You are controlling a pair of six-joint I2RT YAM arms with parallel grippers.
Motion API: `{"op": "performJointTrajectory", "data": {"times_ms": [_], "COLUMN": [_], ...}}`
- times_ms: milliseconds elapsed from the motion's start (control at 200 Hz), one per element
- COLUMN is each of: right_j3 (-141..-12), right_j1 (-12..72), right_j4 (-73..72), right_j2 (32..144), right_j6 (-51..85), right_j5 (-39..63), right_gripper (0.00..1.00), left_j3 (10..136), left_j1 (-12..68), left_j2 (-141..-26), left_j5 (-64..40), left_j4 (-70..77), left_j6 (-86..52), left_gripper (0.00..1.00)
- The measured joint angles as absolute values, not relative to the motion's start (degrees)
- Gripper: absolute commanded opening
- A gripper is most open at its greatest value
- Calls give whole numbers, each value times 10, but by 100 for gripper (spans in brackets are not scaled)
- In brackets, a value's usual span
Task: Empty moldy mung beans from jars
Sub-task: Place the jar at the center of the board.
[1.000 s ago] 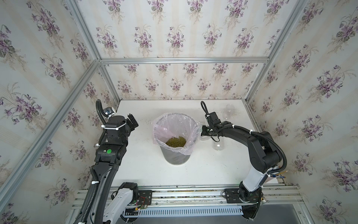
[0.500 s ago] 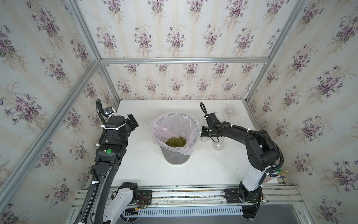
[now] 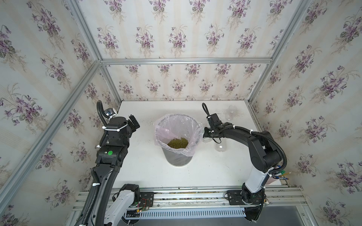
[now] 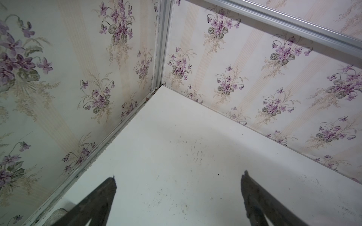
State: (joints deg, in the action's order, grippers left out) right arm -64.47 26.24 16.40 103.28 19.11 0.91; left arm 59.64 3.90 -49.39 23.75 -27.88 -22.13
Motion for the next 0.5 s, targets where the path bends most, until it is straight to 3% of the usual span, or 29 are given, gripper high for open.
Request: {"op": "performJointTrajectory", "data": {"times_ms": [250,500], "right_j3": [-655,-659], "right_j1": [262,262], "right_j4": [167,173], "right_j2": [1032,1033], "right_j6": [191,183], "right_j5": [7,5], "right_gripper": [64,64], "left_j3": [596,596], "left_j1": [39,39], "left_j2": [-494,-492], "left_j5": [239,242], "left_j4": [-279,-279], "left_j6": [-221,-221], "left_gripper": [100,100]}}
